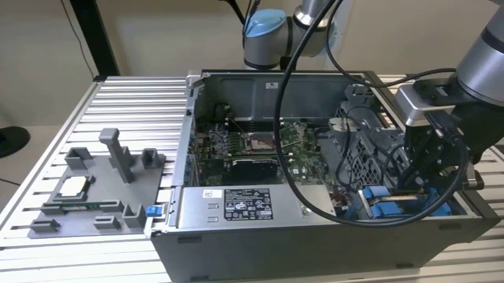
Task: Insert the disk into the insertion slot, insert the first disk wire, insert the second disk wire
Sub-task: 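Insert the second disk wire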
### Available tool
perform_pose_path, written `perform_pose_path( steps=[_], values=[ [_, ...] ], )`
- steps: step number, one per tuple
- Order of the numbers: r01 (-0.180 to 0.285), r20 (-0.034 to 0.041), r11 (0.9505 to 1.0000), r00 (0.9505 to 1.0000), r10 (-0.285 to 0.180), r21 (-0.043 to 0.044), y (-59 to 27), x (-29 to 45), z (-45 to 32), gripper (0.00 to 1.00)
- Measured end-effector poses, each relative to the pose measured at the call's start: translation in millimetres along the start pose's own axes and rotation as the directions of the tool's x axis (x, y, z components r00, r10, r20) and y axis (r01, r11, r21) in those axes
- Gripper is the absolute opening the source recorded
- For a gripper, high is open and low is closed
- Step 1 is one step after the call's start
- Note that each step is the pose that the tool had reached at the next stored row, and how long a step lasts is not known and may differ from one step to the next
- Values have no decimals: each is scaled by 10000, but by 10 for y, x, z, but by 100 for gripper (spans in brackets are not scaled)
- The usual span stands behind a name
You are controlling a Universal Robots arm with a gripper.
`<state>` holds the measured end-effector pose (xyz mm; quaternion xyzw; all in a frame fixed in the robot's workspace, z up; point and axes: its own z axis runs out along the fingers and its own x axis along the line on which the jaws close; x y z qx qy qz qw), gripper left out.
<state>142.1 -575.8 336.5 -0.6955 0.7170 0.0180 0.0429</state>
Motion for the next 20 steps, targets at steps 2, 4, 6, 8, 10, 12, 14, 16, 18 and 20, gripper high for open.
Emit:
perform_pose_path(
  steps=[2,4,6,8,10,12,14,16,18,20],
  values=[
    [0,6,10000,10000,0,0,1,1,16,0],
    [1,0,10000,10000,-1,1,2,2,24,0],
    [1,0,10000,10000,-1,3,3,1,26,0],
    [3,-45,10000,10000,-3,4,1,11,4,0],
    [1,8,10000,10000,-1,3,2,7,32,100],
    [1,12,10000,10000,-1,3,2,5,33,100],
    [1,12,10000,10000,-1,3,2,5,33,100],
    [0,11,10000,10000,0,3,2,5,21,100],
    [-1,15,10000,10000,1,-5,1,0,-33,100],
    [-2,13,10000,10000,2,-16,-2,-6,-101,100]
  ],
)
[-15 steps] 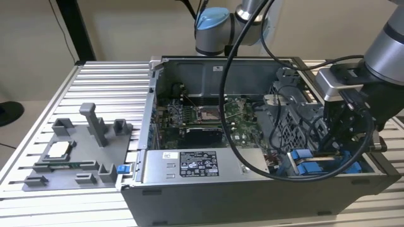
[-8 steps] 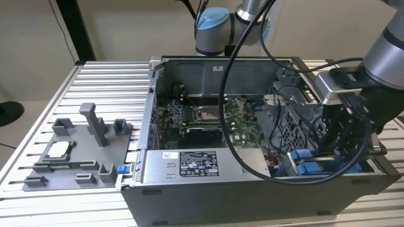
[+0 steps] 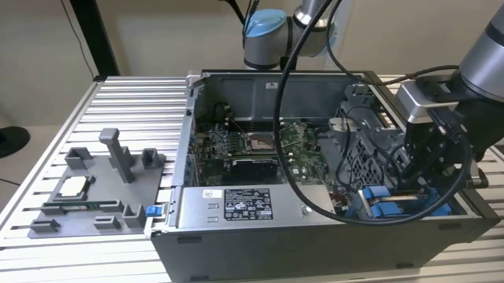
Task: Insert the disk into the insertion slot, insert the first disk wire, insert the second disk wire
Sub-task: 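Insert the second disk wire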
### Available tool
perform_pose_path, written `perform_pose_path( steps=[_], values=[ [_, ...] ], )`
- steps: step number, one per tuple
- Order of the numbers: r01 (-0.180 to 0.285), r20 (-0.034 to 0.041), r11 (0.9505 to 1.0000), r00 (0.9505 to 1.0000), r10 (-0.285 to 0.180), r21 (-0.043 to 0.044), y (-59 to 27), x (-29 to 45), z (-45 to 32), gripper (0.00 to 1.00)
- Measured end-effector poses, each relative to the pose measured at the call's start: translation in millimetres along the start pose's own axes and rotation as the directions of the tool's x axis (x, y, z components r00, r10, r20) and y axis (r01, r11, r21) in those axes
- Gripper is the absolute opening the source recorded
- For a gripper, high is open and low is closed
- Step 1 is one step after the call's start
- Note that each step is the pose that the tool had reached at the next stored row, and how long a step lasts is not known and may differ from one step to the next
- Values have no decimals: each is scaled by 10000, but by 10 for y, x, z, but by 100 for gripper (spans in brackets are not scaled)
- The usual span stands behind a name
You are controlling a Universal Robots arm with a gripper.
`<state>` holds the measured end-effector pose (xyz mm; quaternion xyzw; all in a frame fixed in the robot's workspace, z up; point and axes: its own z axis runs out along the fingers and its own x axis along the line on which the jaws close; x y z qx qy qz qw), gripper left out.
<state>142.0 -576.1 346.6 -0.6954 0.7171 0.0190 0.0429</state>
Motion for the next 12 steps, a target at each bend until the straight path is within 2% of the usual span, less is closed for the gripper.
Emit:
perform_pose_path(
  steps=[12],
  values=[
    [-2,-5,10000,10000,2,-27,-16,-43,-481,100]
  ],
)
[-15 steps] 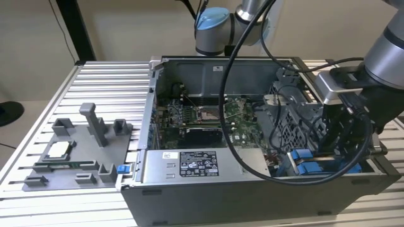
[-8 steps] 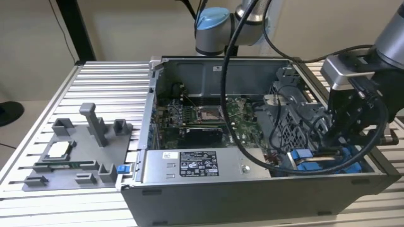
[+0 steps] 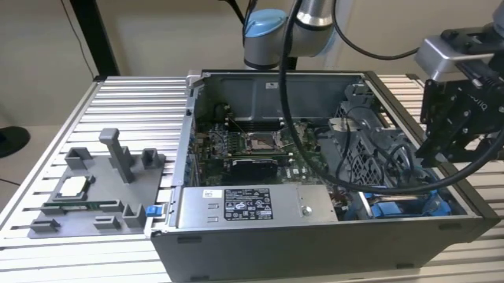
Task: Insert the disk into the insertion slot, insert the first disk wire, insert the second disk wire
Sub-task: 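Insert the second disk wire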
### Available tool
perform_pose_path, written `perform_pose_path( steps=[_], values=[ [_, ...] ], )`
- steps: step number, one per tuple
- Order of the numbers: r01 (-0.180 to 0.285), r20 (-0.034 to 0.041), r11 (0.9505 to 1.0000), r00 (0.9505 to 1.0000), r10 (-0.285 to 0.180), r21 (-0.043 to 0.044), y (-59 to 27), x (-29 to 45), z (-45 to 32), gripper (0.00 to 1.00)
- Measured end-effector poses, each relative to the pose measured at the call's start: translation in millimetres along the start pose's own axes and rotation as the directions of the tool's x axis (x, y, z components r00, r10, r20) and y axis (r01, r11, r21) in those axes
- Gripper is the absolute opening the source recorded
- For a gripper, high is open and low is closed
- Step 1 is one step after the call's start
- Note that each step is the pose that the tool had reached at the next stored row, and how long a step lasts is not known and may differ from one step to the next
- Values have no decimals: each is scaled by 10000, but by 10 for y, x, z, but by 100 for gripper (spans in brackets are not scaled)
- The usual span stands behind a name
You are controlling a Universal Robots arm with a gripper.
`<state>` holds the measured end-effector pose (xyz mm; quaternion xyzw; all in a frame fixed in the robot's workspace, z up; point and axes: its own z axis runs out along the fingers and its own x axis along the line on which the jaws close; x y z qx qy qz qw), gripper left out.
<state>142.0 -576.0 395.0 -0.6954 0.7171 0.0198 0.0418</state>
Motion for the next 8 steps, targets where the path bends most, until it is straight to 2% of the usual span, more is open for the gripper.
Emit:
perform_pose_path(
  steps=[2,8],
  values=[
    [0,1,10000,10000,0,0,-1,-2,-27,100],
    [0,1,10000,10000,0,0,-1,-2,-27,100]
  ],
)
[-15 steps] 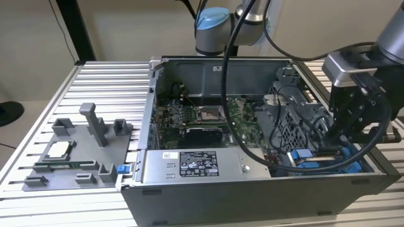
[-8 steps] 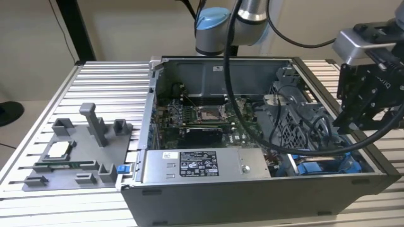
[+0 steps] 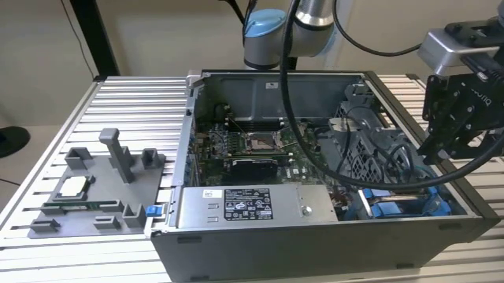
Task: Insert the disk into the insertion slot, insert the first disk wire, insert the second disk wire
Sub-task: 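Insert the second disk wire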
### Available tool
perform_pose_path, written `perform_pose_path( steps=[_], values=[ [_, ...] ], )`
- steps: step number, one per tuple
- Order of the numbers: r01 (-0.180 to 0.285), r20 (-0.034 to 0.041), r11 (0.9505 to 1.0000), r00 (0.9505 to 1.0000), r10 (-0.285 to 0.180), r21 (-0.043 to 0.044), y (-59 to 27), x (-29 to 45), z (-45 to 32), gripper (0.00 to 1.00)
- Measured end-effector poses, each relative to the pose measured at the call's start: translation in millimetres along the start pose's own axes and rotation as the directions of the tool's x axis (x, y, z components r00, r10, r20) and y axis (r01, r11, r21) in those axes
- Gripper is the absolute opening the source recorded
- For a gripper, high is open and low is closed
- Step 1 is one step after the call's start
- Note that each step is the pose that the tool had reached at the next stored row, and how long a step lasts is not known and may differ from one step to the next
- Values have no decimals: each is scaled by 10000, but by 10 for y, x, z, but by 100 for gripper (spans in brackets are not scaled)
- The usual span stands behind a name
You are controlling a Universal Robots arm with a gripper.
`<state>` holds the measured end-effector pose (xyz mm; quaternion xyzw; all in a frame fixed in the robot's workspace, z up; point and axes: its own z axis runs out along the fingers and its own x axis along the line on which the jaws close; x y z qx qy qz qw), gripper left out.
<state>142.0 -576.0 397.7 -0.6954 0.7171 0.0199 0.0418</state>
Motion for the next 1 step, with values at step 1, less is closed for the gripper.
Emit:
perform_pose_path(
  steps=[1],
  values=[
    [0,0,10000,10000,0,0,0,0,0,100]
  ],
)
